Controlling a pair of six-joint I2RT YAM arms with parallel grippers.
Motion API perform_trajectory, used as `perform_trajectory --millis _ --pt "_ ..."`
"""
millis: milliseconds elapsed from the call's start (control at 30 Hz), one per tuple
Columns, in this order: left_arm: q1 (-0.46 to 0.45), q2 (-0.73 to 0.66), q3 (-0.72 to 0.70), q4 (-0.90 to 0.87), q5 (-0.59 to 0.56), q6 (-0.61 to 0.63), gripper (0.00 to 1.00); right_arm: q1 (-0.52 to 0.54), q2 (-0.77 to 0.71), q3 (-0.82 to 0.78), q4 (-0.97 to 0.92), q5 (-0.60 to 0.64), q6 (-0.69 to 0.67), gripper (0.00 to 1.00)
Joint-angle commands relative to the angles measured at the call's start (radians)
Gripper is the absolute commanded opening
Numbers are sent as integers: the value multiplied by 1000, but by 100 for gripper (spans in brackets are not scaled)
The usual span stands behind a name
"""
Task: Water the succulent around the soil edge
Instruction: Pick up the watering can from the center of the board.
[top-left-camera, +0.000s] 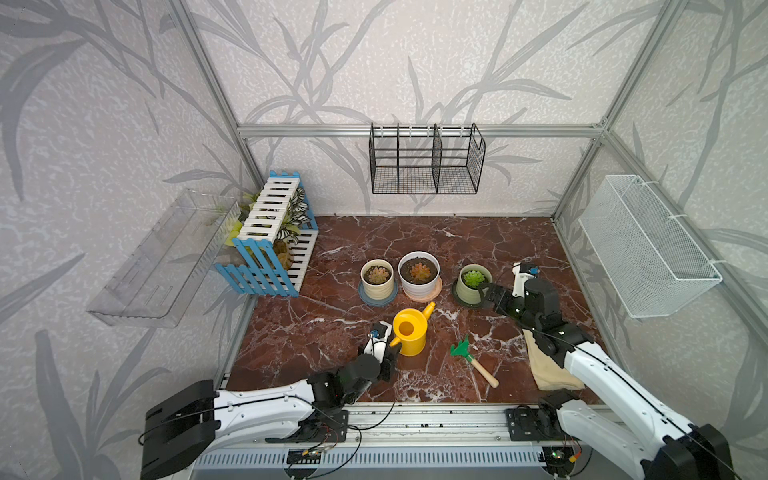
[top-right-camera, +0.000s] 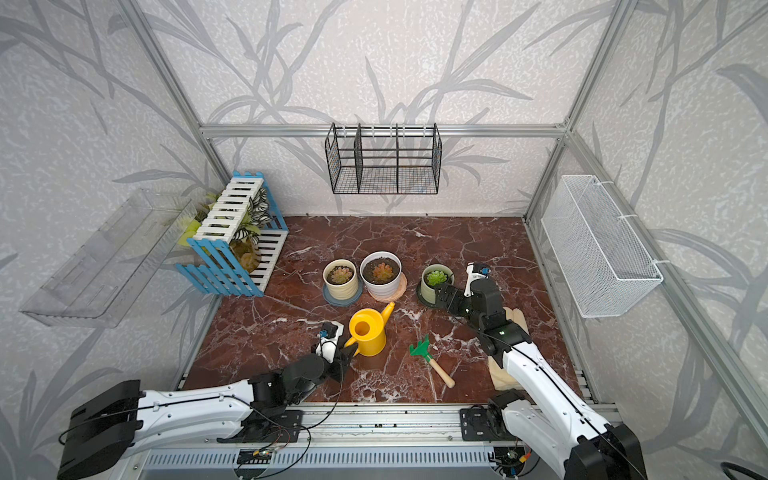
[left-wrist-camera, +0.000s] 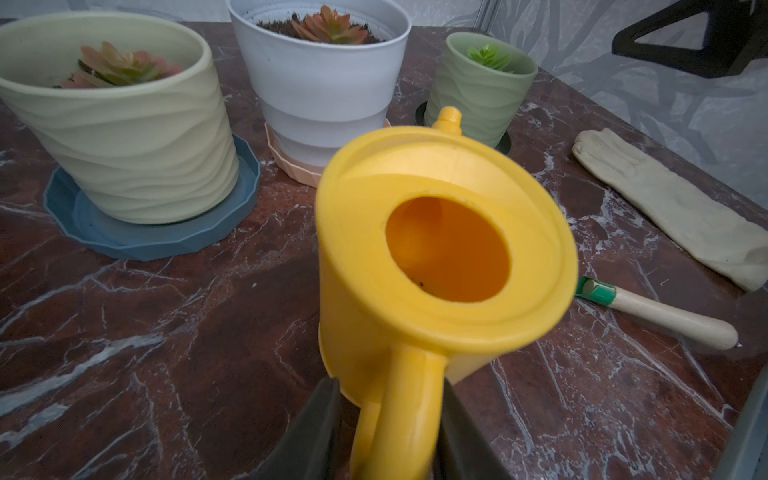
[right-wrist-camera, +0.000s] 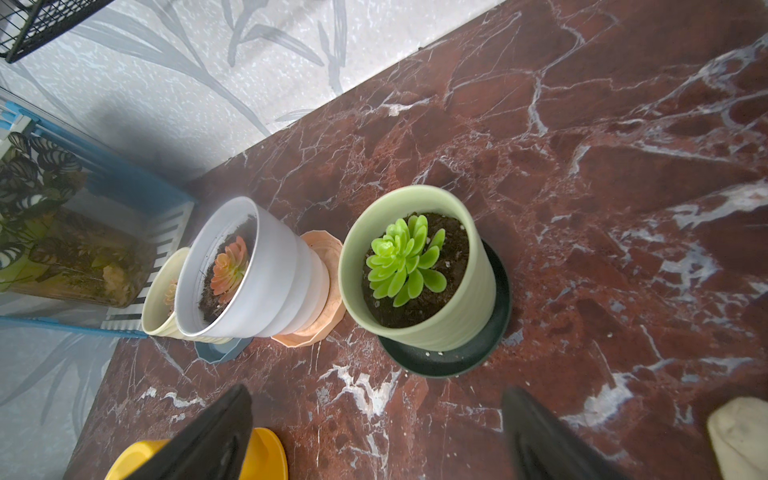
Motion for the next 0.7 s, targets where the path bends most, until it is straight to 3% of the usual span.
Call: perform_trajectory --millis 0,167,333,500,667 --pt "8 50 51 19 21 18 35 -4 1 -13 29 -7 0 95" --pt "8 66 98 -31 48 37 23 -4 -10 -16 31 -6 1 95" --pt "7 62 152 -84 129 70 0 -5 -19 -19 29 -10 4 96" --pt "-4 58 276 -240 176 36 0 -4 -37 -17 12 4 11 98" --pt "-17 180 498 -510 245 6 0 -5 -71 -10 -31 67 23 98"
